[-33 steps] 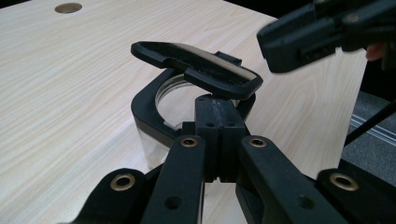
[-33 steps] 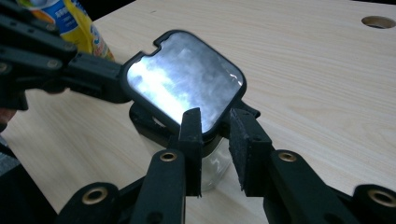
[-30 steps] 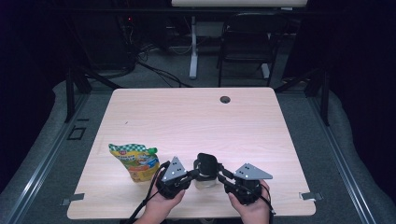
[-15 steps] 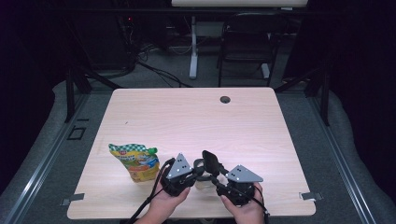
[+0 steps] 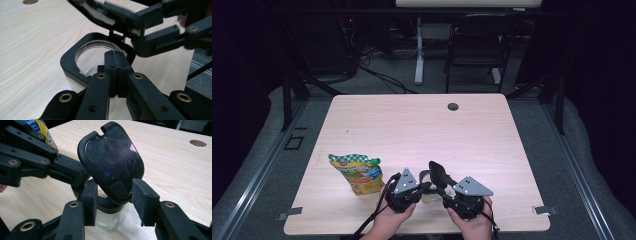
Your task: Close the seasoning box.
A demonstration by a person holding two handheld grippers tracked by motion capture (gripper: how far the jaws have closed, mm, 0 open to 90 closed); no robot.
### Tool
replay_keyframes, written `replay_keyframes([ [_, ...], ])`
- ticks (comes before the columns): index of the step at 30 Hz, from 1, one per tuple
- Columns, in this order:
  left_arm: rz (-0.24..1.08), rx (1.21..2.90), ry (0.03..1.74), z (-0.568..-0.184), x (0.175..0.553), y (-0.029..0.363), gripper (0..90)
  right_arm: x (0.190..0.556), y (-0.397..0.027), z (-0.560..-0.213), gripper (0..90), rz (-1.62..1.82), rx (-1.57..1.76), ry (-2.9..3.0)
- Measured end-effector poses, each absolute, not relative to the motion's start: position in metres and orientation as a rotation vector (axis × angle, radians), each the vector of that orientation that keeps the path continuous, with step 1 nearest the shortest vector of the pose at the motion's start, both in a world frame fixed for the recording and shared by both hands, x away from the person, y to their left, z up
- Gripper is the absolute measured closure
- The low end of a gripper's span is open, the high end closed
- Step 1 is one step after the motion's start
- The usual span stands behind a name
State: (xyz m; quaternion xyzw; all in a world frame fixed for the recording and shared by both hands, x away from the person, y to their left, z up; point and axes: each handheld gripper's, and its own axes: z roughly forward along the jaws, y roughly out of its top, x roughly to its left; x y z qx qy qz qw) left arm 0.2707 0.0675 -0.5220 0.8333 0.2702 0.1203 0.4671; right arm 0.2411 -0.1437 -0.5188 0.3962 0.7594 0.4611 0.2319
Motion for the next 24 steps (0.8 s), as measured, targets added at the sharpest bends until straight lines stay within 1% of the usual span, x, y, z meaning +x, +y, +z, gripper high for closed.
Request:
replay_keyframes([
  [4, 0.295, 2.043, 0.668, -0.523, 0.271, 0.068, 90.0, 0.240, -0.146, -0.518, 58.1, 1.278, 1.094, 2.074],
  [8, 0.307, 2.044, 0.661, -0.523, 0.271, 0.067, 90.0, 0.238, -0.149, -0.517, 60.6, 1.298, 1.100, 2.043],
  [24, 0.303, 2.049, 0.653, -0.523, 0.270, 0.066, 90.0, 0.239, -0.173, -0.514, 66.1, 1.372, 1.204, 1.987],
])
